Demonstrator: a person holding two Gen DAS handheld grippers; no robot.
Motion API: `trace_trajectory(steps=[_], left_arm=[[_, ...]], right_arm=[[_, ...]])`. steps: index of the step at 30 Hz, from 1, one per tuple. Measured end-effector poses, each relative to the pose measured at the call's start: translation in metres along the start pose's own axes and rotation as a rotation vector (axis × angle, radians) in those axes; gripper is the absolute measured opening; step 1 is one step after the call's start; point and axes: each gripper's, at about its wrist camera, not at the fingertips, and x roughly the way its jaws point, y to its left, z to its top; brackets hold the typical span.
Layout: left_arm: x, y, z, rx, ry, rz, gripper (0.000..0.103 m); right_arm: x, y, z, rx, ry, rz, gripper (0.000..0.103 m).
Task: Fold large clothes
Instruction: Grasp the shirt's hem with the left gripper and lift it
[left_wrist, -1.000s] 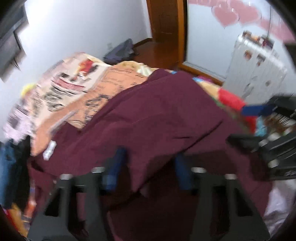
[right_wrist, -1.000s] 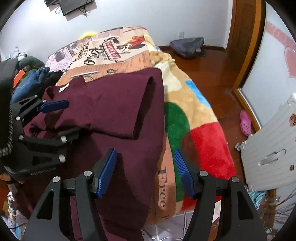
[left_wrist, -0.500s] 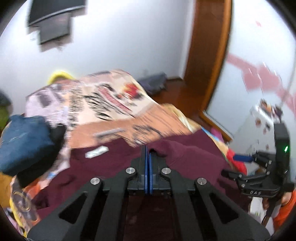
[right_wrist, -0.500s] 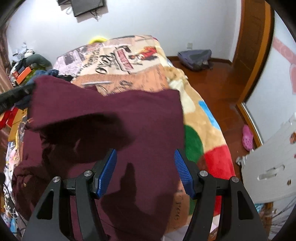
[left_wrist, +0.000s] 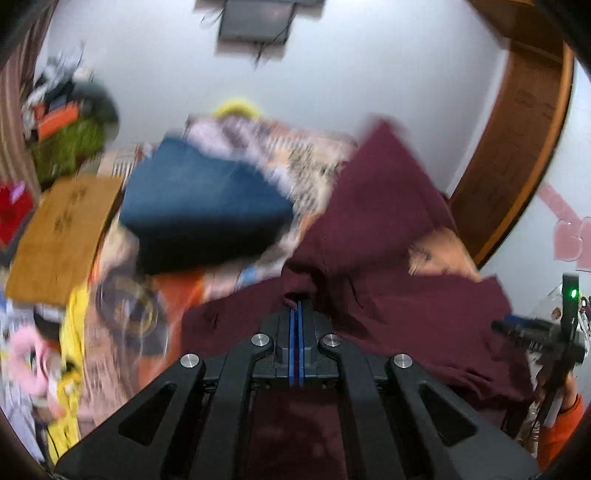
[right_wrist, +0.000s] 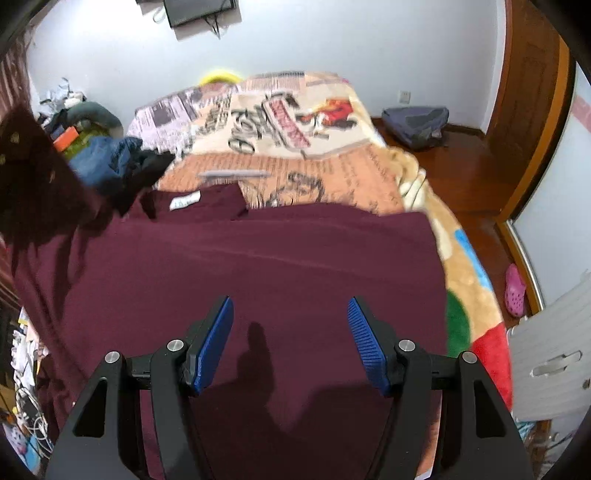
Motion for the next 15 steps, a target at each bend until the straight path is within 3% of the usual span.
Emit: trace_trajectory(steps=[4,7,10,13,15], left_arm=[[0.04,0.038,-0.047,-0.077,0.162,0.05,0.001],[0.062,0.068,-0.082,-0.177,0.293,0.001,0.003],[0.073,0.086,-0.099,-0.257,0.337,-0.005,0.011],[0.068,0.103,-0.104,-0.349,0.317,-0.045,0.034],[0.064,0.117,-0.1,-0.414,0.279,-0.072,0.059]], right_arm=[[0.015,0.004,-0.011,-0.014,0.043,-0.014,0.061],[0.012,0.012,-0.013,-0.065,0.044,-0.05,0.061],[0.01,0.014,-0.012,-0.087,0.057,-0.06,0.061],[0.007,0.012,-0.014,-0.079,0.056,-0.054,0.061],[0.006,0.01,-0.014,-0.062,0.05,-0.049,0.061]])
